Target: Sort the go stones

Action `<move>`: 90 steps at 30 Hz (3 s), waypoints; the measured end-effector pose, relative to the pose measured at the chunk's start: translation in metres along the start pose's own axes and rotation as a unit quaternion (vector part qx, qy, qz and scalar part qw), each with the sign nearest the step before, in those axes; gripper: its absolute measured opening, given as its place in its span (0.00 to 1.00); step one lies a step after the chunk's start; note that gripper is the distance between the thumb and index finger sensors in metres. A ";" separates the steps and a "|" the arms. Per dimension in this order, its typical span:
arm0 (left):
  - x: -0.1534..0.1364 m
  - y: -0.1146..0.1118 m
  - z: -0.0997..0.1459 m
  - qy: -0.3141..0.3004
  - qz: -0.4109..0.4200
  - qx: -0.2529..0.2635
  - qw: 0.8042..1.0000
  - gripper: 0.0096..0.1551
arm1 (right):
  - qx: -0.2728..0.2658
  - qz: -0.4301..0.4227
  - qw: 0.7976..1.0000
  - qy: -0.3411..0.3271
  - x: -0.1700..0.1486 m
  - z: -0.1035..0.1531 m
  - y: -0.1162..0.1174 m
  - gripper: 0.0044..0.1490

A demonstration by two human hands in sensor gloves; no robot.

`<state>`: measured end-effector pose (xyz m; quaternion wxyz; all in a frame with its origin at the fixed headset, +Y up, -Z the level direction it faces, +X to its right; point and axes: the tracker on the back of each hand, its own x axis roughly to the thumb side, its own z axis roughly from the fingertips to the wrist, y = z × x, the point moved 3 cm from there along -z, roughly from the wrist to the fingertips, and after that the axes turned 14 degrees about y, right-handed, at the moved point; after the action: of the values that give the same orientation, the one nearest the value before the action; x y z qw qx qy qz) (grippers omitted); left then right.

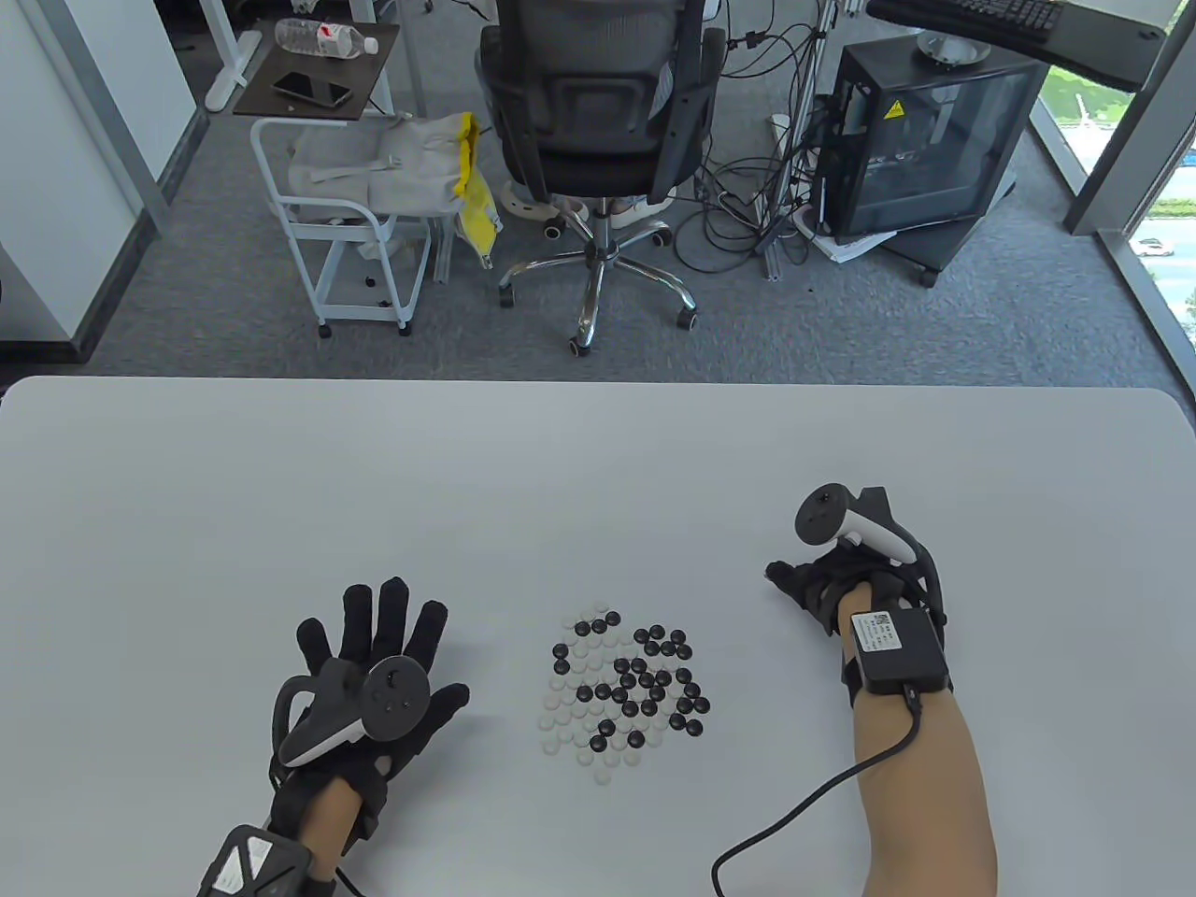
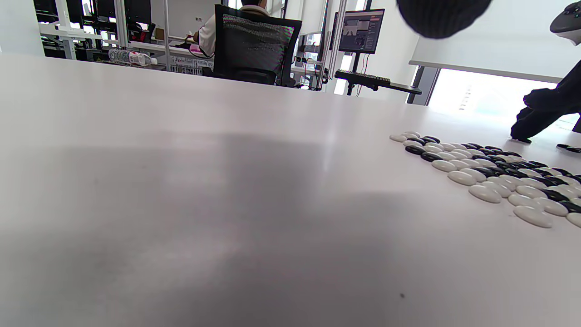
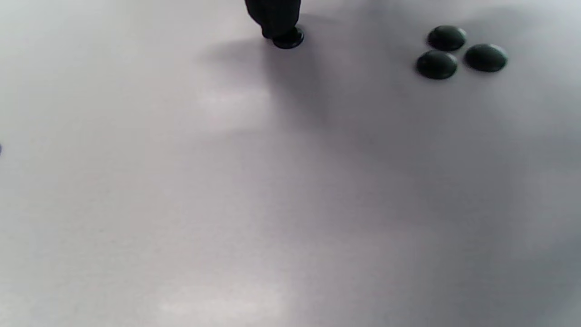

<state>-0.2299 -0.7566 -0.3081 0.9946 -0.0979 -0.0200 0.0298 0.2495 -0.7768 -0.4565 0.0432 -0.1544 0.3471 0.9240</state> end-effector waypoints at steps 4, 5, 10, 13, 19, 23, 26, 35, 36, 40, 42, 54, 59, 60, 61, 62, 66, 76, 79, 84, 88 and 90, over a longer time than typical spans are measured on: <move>0.001 0.001 0.000 -0.002 -0.002 0.004 1.000 0.52 | -0.004 -0.017 1.000 0.018 -0.018 -0.002 0.000 0.46; 0.002 0.000 0.000 -0.003 -0.005 0.004 1.000 0.53 | -0.004 -0.020 1.000 0.020 -0.022 -0.002 0.000 0.46; 0.004 -0.001 0.000 -0.004 -0.010 0.002 1.000 0.52 | -0.002 -0.021 0.999 0.037 -0.036 -0.001 -0.002 0.47; 0.004 -0.001 0.000 -0.003 -0.010 0.001 1.000 0.52 | -0.001 -0.032 0.999 0.042 -0.042 -0.002 -0.003 0.47; 0.004 -0.001 0.000 -0.002 -0.008 0.000 1.000 0.52 | -0.015 -0.037 0.999 0.018 -0.033 0.007 -0.011 0.47; 0.004 -0.002 -0.001 -0.001 -0.011 -0.003 1.000 0.52 | -0.017 -0.016 0.998 -0.057 0.001 0.028 -0.019 0.47; 0.004 -0.002 -0.001 -0.001 -0.012 -0.003 1.000 0.52 | -0.001 -0.001 0.991 -0.135 0.034 0.045 -0.016 0.46; 0.004 -0.002 -0.001 -0.002 -0.014 0.000 1.000 0.53 | 0.039 0.060 0.966 -0.249 0.101 0.070 0.023 0.44; 0.004 -0.002 -0.001 -0.003 -0.014 0.001 1.000 0.53 | 0.043 0.063 0.965 -0.252 0.106 0.069 0.027 0.44; 0.004 -0.002 -0.001 -0.003 -0.012 0.002 1.000 0.52 | 0.054 0.068 0.962 -0.261 0.116 0.065 0.039 0.44; 0.004 -0.002 0.000 -0.002 -0.011 0.002 1.000 0.52 | 0.058 0.068 0.960 -0.265 0.119 0.063 0.044 0.44; 0.002 -0.002 0.000 0.000 -0.010 -0.001 1.000 0.52 | 0.037 0.070 0.982 -0.171 0.072 0.039 0.031 0.44; 0.002 -0.002 -0.001 0.000 -0.010 -0.001 1.000 0.52 | 0.038 0.036 0.983 -0.177 0.050 0.041 0.028 0.45; 0.002 -0.002 -0.001 0.001 -0.010 -0.002 1.000 0.52 | 0.040 0.032 0.981 -0.187 0.052 0.043 0.029 0.45; 0.001 -0.003 -0.002 0.002 -0.011 -0.004 1.000 0.52 | 0.042 0.030 0.978 -0.201 0.055 0.047 0.031 0.45; 0.002 -0.003 -0.002 0.002 -0.012 -0.005 1.000 0.52 | 0.043 0.032 0.975 -0.214 0.061 0.051 0.033 0.45; 0.004 -0.005 -0.002 0.000 -0.018 -0.005 1.000 0.52 | 0.045 0.062 0.964 -0.253 0.087 0.062 0.045 0.45; 0.005 -0.005 -0.002 -0.002 -0.019 -0.007 1.000 0.52 | 0.052 0.075 0.967 -0.238 0.089 0.053 0.054 0.43; 0.004 -0.005 -0.002 0.001 -0.016 -0.010 1.000 0.52 | 0.041 0.081 0.973 -0.210 0.068 0.050 0.048 0.43; 0.004 -0.006 -0.002 0.001 -0.016 -0.012 1.000 0.52 | 0.035 0.056 0.987 -0.150 0.010 0.040 0.038 0.43; 0.003 -0.006 -0.003 0.000 -0.015 -0.011 1.000 0.52 | 0.029 0.026 0.996 -0.084 -0.050 0.034 0.030 0.43; 0.003 -0.005 -0.003 0.000 -0.012 -0.012 1.000 0.52 | 0.028 0.010 0.998 -0.057 -0.076 0.031 0.027 0.43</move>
<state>-0.2268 -0.7622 -0.3095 0.9936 -0.1093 -0.0215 0.0174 0.3089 -0.7753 -0.3934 0.0582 -0.0962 0.3716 0.9216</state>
